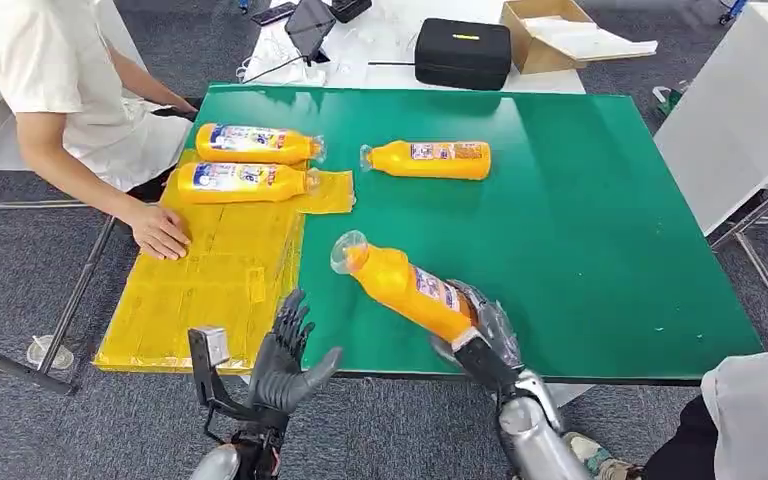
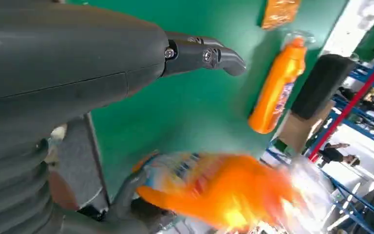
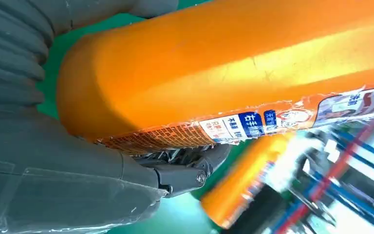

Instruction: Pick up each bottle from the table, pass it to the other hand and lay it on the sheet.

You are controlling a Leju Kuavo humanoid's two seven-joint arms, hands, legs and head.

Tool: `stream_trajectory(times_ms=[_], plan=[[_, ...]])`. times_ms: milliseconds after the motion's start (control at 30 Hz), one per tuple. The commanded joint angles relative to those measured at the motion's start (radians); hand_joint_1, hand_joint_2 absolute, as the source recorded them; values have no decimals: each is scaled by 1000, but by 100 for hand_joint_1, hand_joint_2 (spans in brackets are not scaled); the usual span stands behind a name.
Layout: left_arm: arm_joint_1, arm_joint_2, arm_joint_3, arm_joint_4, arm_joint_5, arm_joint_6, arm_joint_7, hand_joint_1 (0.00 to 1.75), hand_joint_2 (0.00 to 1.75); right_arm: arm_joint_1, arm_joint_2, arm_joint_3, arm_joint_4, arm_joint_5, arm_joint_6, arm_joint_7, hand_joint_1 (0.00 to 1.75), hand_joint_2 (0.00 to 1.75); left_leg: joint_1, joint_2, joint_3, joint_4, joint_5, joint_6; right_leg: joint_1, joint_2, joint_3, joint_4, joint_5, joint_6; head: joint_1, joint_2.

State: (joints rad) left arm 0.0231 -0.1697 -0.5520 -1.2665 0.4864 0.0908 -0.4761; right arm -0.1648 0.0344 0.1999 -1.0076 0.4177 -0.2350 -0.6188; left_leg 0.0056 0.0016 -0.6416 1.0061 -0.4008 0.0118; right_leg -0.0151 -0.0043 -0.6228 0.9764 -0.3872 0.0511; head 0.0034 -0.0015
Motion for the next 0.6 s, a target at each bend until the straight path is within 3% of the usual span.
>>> stream_trajectory(times_ms=[33,267,600], plan=[[-27,33,-20,-6,52,-54,15,0,175,-15,62,113,-66,-18,3,9,175,175,1,3,4,1,-3,0,1,3,3,1,-2,-2,1,0],[-93,1,-28,47,18,-64,-6,0,175,-85,85,203,76,-25,20,4,175,175,1,2,1,0,-1,0,0,2,1,0,0,-1,0,0],[-114,-13,-30,55,-49,-12,-63,0,175,-113,106,285,142,-8,31,19,173,175,0,1,0,0,0,0,-1,1,0,-1,0,-1,0,0]])
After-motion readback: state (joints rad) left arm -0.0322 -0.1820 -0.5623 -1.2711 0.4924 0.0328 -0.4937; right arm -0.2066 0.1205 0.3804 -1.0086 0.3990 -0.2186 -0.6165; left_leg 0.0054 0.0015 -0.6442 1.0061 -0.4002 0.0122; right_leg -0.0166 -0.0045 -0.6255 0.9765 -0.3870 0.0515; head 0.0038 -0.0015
